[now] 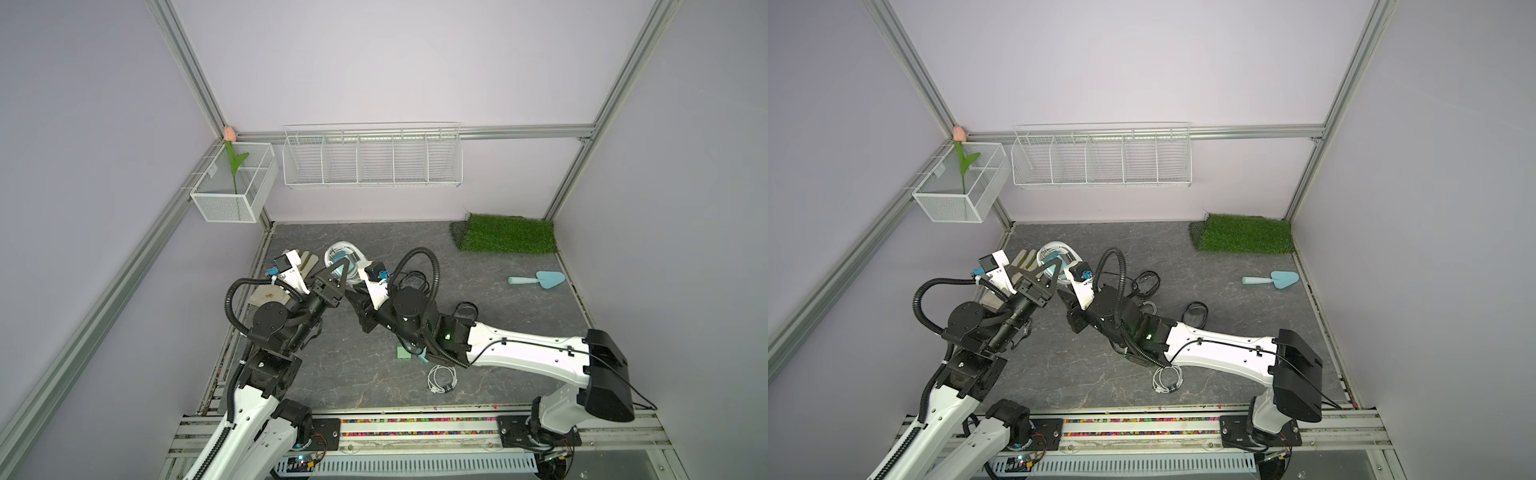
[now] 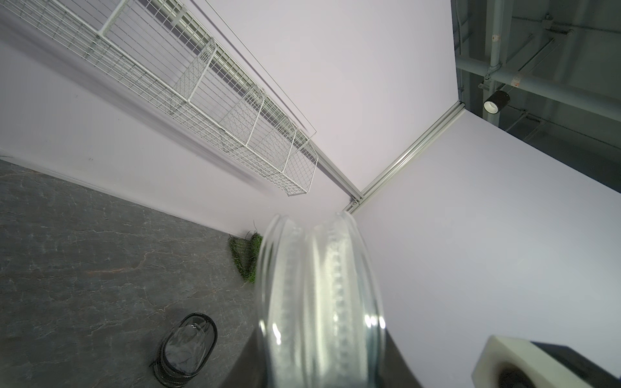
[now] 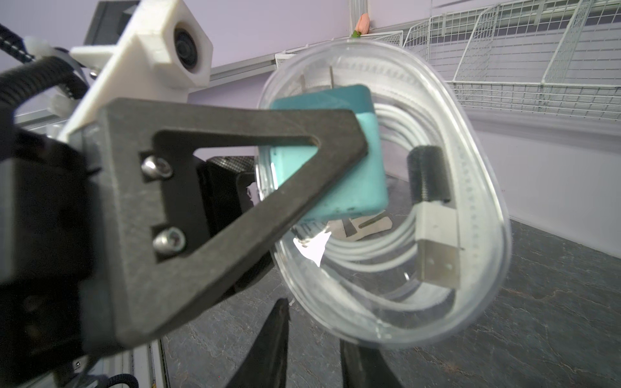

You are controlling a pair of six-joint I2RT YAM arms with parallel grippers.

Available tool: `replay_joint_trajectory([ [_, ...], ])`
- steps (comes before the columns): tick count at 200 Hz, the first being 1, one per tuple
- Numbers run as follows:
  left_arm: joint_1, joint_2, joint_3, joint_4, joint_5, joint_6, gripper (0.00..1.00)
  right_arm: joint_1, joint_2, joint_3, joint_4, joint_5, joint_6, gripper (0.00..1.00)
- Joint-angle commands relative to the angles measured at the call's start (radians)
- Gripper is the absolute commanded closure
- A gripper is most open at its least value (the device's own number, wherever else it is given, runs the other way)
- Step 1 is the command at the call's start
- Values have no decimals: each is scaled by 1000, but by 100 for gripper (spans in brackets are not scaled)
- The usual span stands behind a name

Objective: Pack away charging kits
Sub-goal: Zip the zipper on the storage bag.

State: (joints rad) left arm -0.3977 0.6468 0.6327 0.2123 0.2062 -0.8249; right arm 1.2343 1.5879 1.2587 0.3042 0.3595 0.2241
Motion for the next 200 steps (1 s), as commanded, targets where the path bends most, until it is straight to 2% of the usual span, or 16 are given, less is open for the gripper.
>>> replay_joint_trajectory([
  [1, 0, -18, -6, 50, 28, -23, 100, -4, 16, 26, 16, 37, 0, 75],
  [25, 0, -15, -10, 55, 28, -26, 100, -4, 20, 28, 27, 36, 4, 80],
  [86, 0, -2, -22, 81, 41, -42, 100, -3, 23, 34, 36, 40, 19, 82],
  [126, 0, -3, -31, 79, 35, -42, 100, -4, 20, 28, 42, 50, 24, 93],
  [152, 0, -7, -30, 73, 31, -37, 100, -3, 13, 19, 34, 62, 23, 93],
  [200, 1, -30, 17, -48, 1, 27, 100, -14, -43, -50, -30, 121, -19, 93],
])
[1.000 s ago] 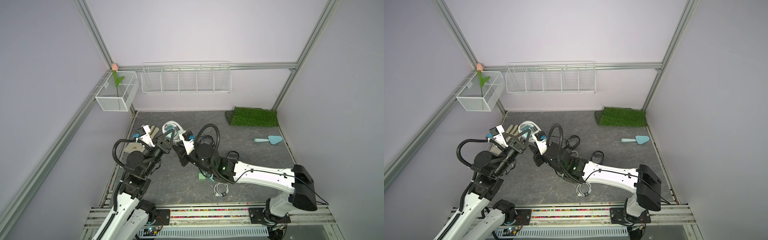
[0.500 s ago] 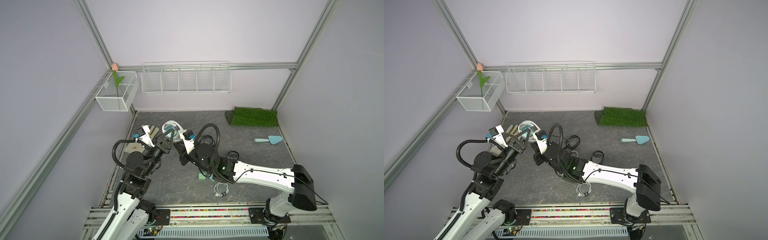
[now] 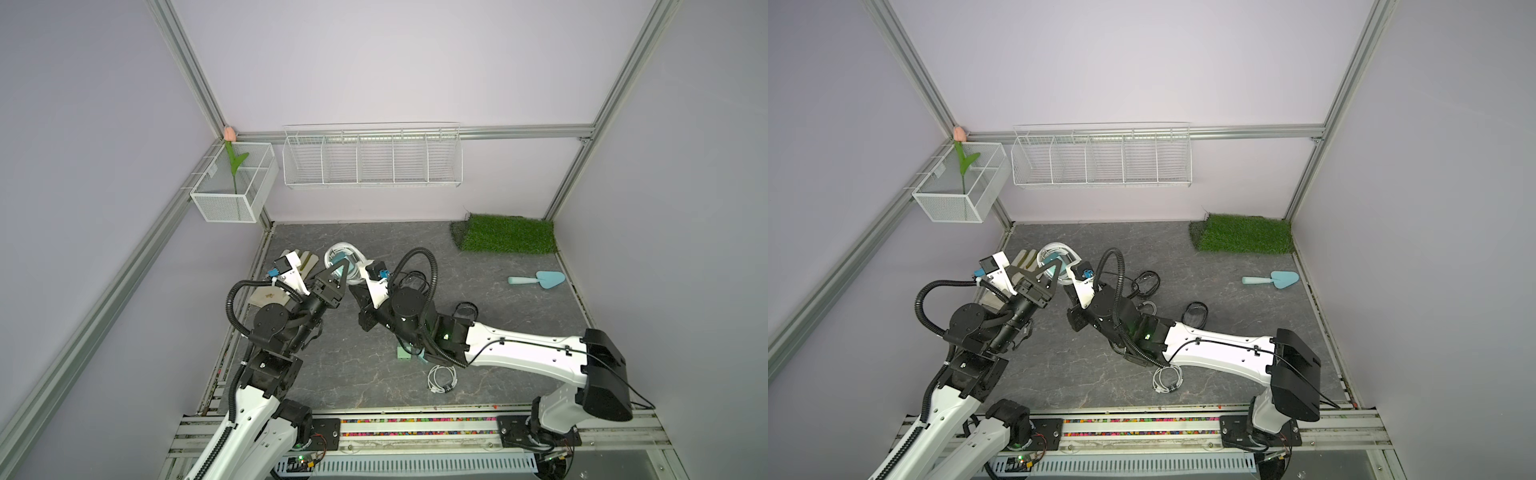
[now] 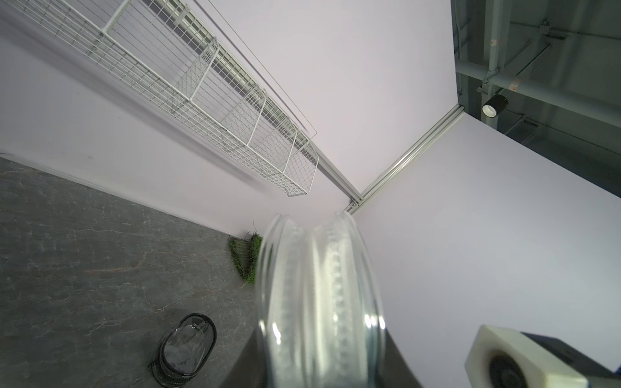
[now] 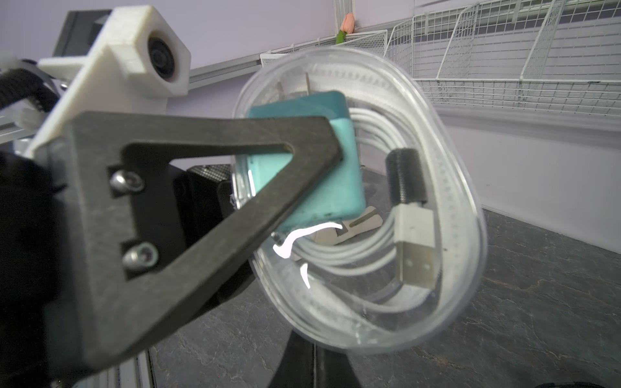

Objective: Pack away charging kits
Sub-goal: Zip the zipper on the storage bag.

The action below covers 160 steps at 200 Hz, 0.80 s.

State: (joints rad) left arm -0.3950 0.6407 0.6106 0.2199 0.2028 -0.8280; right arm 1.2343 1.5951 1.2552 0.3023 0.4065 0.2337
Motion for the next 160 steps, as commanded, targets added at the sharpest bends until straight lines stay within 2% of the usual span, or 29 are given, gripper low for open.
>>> replay_joint_trajectory([
  [1, -1, -24, 39, -56, 4, 30, 100, -14, -52, -51, -30, 75, -28, 93],
  [62, -2, -17, 42, -30, 38, 27, 100, -81, -190, -195, -53, 78, -48, 93],
  [93, -2, 26, 57, 14, 122, 32, 100, -96, -224, -218, -64, 48, -103, 93],
  [160, -2, 168, 131, 54, 506, 153, 100, -126, -364, -288, -155, -2, -319, 93],
])
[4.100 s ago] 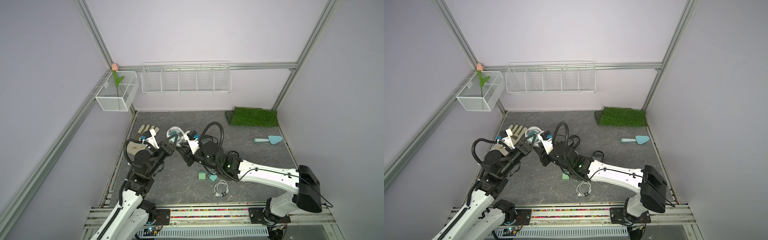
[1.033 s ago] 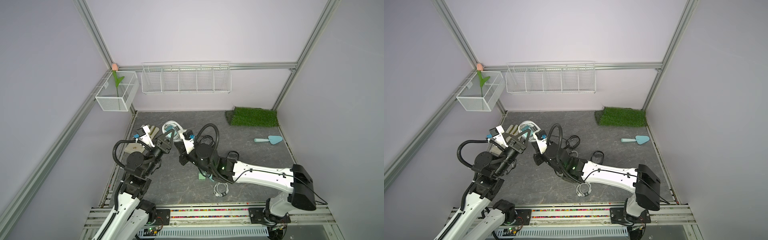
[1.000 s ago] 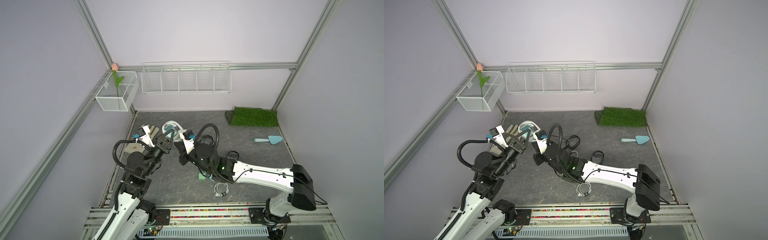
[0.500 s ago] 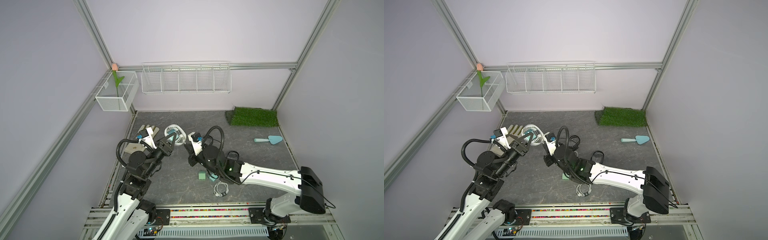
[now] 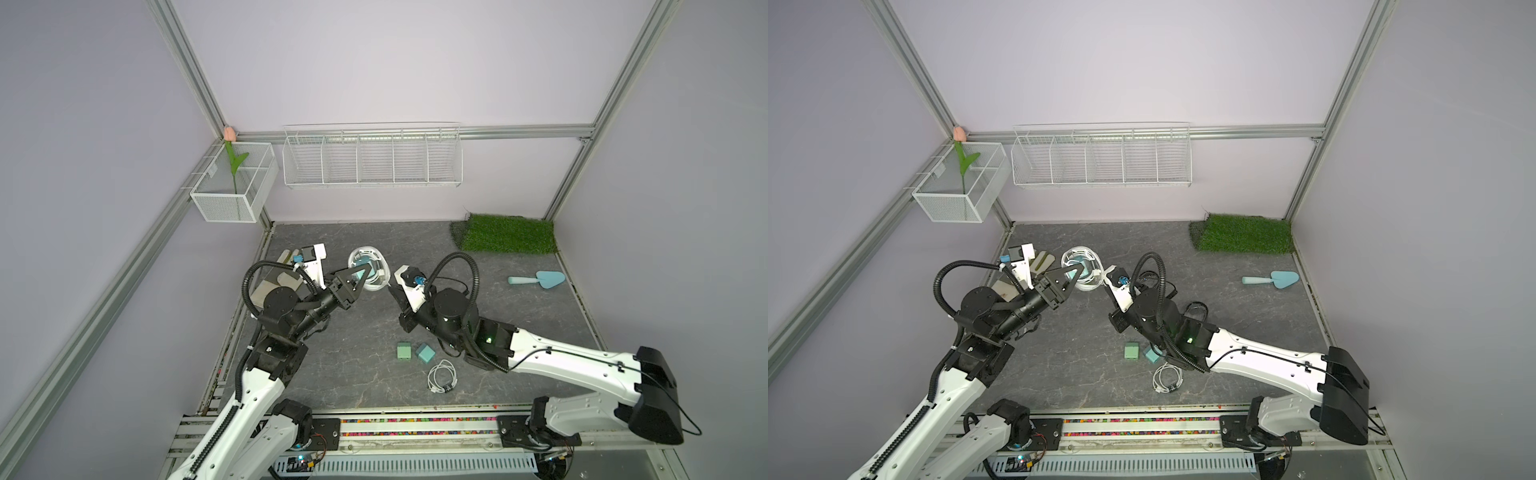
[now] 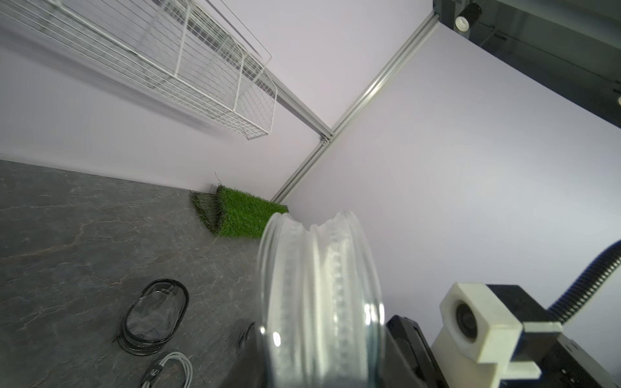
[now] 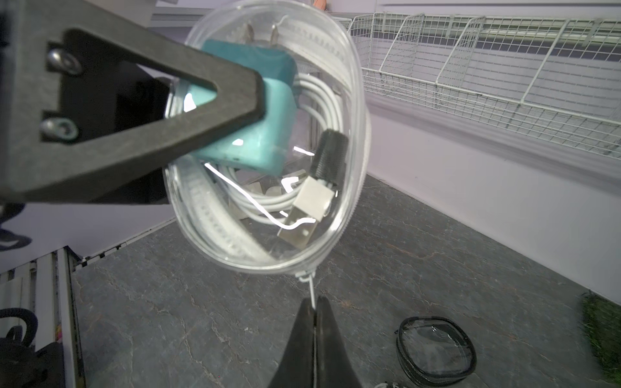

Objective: Pack away charging kits
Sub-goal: Zip the zipper on the storage bag.

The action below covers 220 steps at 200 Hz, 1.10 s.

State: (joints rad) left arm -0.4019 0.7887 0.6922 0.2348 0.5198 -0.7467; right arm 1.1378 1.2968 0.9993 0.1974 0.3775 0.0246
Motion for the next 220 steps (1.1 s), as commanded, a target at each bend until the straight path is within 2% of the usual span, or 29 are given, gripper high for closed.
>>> replay_joint_trajectory([
  [1, 4, 21, 51, 37, 192, 75, 100, -30, -69, -32, -53, 28, -112, 93],
  [48, 5, 46, 46, -10, 314, 170, 100, -64, -140, -47, -125, 40, -208, 93],
  [93, -10, 92, 23, 42, 404, 212, 100, -65, -153, -31, -148, 38, -289, 93],
  [124, -66, 137, 43, -13, 409, 292, 100, -100, -169, -29, -153, -27, -361, 93],
  [147, -114, 159, 72, -102, 362, 377, 100, -121, -188, -15, -156, -40, -395, 93],
  [187, -118, 206, 95, -117, 378, 400, 100, -186, -234, -22, -154, -94, -450, 93],
  [213, -122, 263, 145, -152, 395, 430, 100, -202, -241, -18, -182, -142, -536, 93],
  [220, -121, 282, 162, -165, 401, 436, 100, -210, -249, -30, -185, -188, -576, 93],
])
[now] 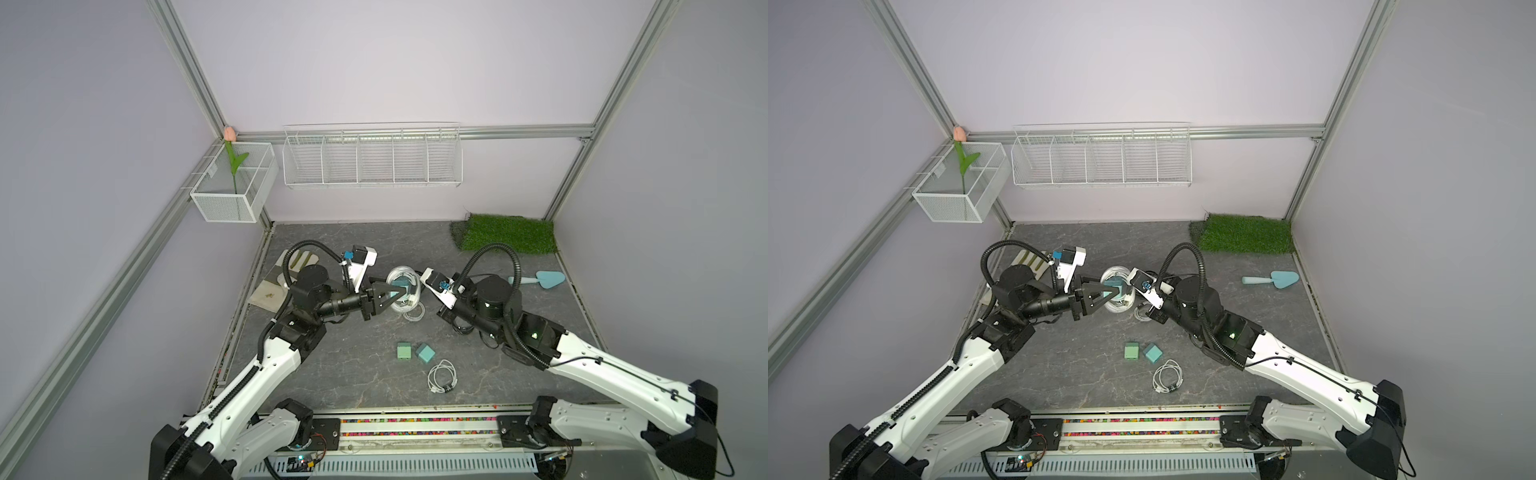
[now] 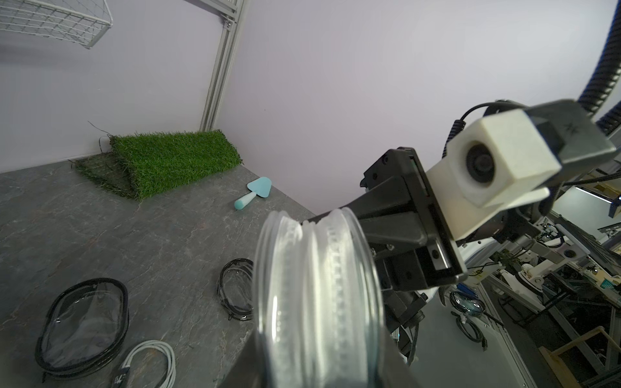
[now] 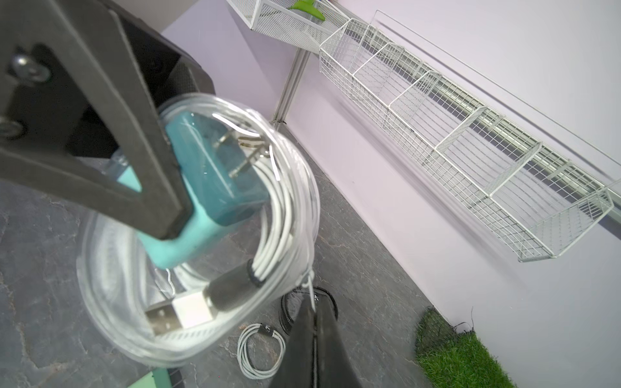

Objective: Pack away charging kits
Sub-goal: Zip the zipper on the storage bag.

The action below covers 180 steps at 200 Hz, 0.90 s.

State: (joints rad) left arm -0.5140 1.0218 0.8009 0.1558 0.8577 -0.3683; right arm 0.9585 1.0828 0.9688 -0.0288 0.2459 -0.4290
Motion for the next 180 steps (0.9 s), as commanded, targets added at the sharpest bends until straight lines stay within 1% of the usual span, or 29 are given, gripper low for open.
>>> replay_joint_trajectory([
  [1, -9, 51, 57, -87, 64, 59, 100, -31, -36, -1, 43, -64, -129, 93],
  [11, -10, 79, 93, -116, 75, 79, 100, -34, -53, -25, 76, -85, -165, 93],
  [29, -11, 124, 167, -220, 88, 166, 100, -53, -86, -54, 136, -94, -192, 93],
  [43, -10, 163, 233, -305, 105, 286, 100, -87, -102, -64, 167, -103, -195, 93],
  [58, -10, 222, 311, -390, 139, 438, 100, -115, -93, -42, 151, -96, -205, 93],
  [68, -11, 279, 410, -516, 127, 534, 100, -123, -77, -24, 137, -85, -215, 93],
  [79, -9, 360, 550, -680, 101, 632, 100, -127, -53, -6, 134, -80, -233, 93],
  [87, -10, 429, 665, -835, 124, 755, 100, -136, -33, -8, 166, -74, -241, 93],
  [95, -12, 491, 775, -1007, 146, 919, 100, -149, -13, -5, 198, -76, -247, 93],
  [102, -11, 532, 848, -1094, 139, 1013, 100, -161, 3, 0, 217, -89, -247, 93],
  [108, -7, 560, 888, -1125, 119, 1055, 100, -178, 13, 5, 225, -120, -248, 93],
  [114, -5, 584, 911, -1146, 91, 1098, 100, -193, 21, 9, 230, -157, -253, 93],
  [121, -4, 610, 934, -1197, 59, 1188, 100, -209, 32, 12, 243, -186, -255, 93],
  [129, -4, 635, 961, -1260, 28, 1287, 100, -233, 42, 15, 269, -204, -245, 93],
  [147, -4, 664, 1011, -1379, -23, 1454, 100, -286, 72, 35, 286, -237, -247, 93],
  [171, -4, 626, 987, -1381, -36, 1562, 100, -327, 104, 50, 314, -256, -282, 93],
  [180, -4, 603, 959, -1336, -48, 1539, 100, -331, 110, 51, 328, -266, -297, 93],
])
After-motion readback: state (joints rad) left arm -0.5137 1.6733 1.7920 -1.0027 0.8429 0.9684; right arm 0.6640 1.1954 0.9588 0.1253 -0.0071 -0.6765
